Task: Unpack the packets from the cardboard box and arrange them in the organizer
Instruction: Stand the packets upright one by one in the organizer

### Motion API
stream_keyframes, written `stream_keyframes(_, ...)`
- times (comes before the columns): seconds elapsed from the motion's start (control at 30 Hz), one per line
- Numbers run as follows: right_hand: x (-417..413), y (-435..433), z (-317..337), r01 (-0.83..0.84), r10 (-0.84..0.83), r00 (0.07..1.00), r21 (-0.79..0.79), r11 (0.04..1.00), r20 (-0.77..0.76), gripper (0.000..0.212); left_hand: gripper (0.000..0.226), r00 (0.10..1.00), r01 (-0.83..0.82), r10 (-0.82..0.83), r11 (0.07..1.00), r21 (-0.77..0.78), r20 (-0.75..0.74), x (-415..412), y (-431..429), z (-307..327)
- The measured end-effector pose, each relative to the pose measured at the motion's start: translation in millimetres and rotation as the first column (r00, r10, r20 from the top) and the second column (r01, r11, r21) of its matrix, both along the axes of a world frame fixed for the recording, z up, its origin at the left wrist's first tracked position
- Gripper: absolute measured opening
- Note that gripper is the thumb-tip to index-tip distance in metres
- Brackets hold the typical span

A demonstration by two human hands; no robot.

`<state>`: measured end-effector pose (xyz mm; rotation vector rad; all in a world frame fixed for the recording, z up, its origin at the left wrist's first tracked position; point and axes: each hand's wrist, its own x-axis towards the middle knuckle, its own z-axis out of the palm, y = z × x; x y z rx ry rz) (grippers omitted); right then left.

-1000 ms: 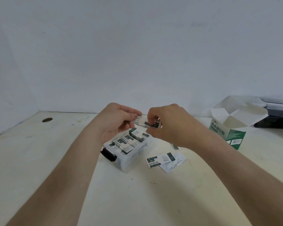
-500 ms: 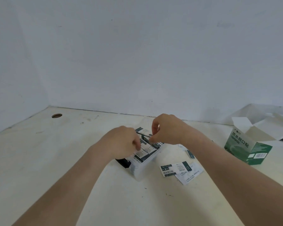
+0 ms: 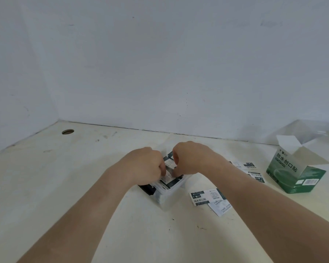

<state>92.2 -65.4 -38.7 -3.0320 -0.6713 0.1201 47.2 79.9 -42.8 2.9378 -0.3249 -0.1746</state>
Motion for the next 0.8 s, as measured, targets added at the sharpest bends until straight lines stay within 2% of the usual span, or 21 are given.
stream_keyframes(0.37,6,6,-6,0.011,-0.011,1.0,0.068,0.998,0.003,0.024,0.039,0.998,-0.024,0.027,0.999,-0.037,0.065,-2,0,1)
stream_keyframes(0.47,0,-4,4,0.034,-0.034,0.999,0.241,0.97,-0.006,0.024,0.042,0.99,-0.049,0.065,0.99,-0.13,0.128,-6,-1,3)
stream_keyframes(0.63,-14,-56,33,0.129,-0.152,0.988,0.576,0.807,-0.009,0.011,0.04,0.942,-0.005,0.097,0.962,-0.274,0.322,-22,-12,17)
stream_keyframes(0.73,-21,-101,34,0.186,-0.207,0.978,0.582,0.792,-0.032,0.006,0.039,0.909,0.118,0.051,0.921,-0.371,0.415,-40,-42,27)
stream_keyframes(0.8,-21,-125,22,0.243,-0.243,0.967,0.548,0.801,-0.073,0.001,0.038,0.925,0.176,-0.027,0.914,-0.366,0.378,-50,-64,27)
